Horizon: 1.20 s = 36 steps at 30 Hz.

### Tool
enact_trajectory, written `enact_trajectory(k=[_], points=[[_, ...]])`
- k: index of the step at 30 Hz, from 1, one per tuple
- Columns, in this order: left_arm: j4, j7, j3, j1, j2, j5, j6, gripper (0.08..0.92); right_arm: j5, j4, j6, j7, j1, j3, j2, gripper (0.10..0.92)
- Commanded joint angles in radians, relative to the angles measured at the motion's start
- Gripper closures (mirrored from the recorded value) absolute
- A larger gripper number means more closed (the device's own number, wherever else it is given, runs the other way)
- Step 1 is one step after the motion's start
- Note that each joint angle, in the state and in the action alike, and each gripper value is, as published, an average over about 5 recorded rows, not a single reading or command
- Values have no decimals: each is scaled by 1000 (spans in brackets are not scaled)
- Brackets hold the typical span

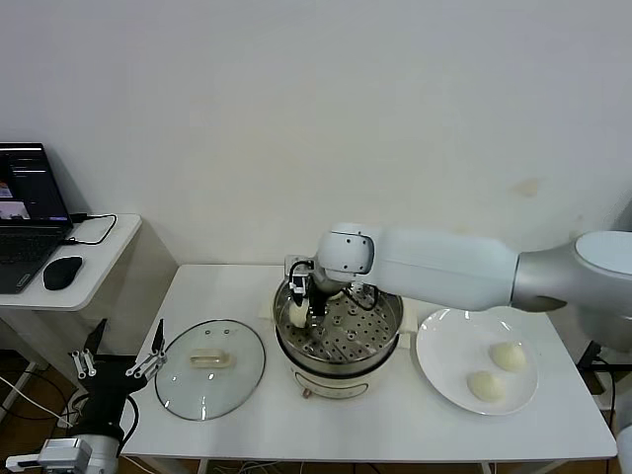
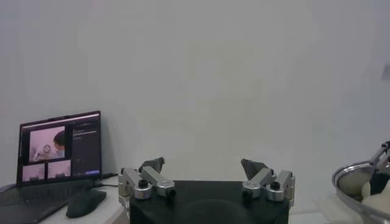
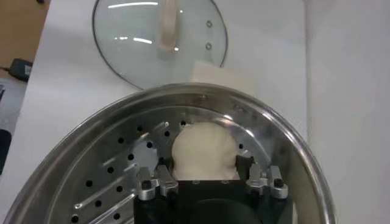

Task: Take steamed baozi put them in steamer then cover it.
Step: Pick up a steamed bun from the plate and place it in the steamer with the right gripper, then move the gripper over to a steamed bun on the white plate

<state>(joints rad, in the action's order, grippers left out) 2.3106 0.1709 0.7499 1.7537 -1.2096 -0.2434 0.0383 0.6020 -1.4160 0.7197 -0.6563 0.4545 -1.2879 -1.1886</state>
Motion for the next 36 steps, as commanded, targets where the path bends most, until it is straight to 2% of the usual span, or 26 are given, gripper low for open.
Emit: enact_trajectory(k=[1, 4, 12, 18, 26, 36], points=[[4, 0, -1, -1, 2, 0, 1, 177, 0, -43, 6, -38, 46, 10, 50, 235], [6, 0, -1, -3, 5, -1, 1, 177, 6, -113, 4, -112, 125, 12, 136, 207], [14, 0, -10, -8, 18, -3, 3, 177, -22, -300, -57, -311, 342, -62, 435, 203], [17, 0, -24, -8, 28, -1, 3, 177, -171, -396, -158, -410, 360, -141, 699, 203], [18, 0, -34, 6, 27, 3, 2, 177, -421, -383, -329, -498, 212, -146, 889, 203], [19, 0, -34, 22, 17, 9, 2, 177, -604, -278, -383, -492, -328, 277, 961, 203]])
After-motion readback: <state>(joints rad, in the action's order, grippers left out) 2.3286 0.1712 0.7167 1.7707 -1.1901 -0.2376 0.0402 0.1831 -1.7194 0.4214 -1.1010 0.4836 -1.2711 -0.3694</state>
